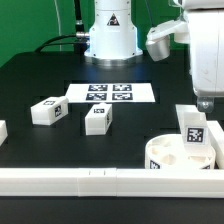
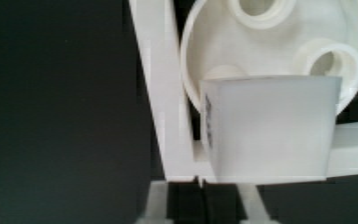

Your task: Assemble stool

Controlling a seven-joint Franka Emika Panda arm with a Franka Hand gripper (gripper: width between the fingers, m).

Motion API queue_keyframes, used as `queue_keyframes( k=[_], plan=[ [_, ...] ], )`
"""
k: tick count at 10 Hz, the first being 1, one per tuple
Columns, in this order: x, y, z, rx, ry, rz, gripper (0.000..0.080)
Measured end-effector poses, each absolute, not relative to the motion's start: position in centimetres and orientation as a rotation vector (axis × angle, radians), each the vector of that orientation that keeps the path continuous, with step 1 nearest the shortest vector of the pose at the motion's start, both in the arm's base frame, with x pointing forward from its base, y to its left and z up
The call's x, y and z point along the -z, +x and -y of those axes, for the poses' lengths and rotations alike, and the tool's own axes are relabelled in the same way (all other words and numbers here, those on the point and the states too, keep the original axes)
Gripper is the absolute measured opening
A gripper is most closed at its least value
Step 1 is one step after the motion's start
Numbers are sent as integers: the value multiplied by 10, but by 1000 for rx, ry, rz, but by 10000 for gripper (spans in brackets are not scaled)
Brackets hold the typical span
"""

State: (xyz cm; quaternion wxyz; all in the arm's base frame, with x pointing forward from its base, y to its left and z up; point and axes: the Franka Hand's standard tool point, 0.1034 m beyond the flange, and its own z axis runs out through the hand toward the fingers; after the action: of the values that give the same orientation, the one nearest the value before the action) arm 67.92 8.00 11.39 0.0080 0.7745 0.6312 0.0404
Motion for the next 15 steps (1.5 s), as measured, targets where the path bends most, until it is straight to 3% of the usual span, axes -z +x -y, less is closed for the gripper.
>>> queue_keyframes(
  k=[2, 3, 4, 5, 6, 7, 13, 15],
  plan=[
    [-114, 672, -80, -131, 2422, -1966, 231],
    [-115, 669, -81, -125, 2421, -1969, 231],
    [-116, 666, -81, -122, 2418, -1971, 429],
    [-116, 666, -79, -122, 2414, -1976, 560],
    [-114, 666, -77, -126, 2411, -1979, 560],
    [-111, 666, -74, -125, 2417, -1974, 631],
    [-95, 663, -74, -116, 2432, -1977, 649],
    [-94, 663, -75, -115, 2432, -1979, 392]
  ],
)
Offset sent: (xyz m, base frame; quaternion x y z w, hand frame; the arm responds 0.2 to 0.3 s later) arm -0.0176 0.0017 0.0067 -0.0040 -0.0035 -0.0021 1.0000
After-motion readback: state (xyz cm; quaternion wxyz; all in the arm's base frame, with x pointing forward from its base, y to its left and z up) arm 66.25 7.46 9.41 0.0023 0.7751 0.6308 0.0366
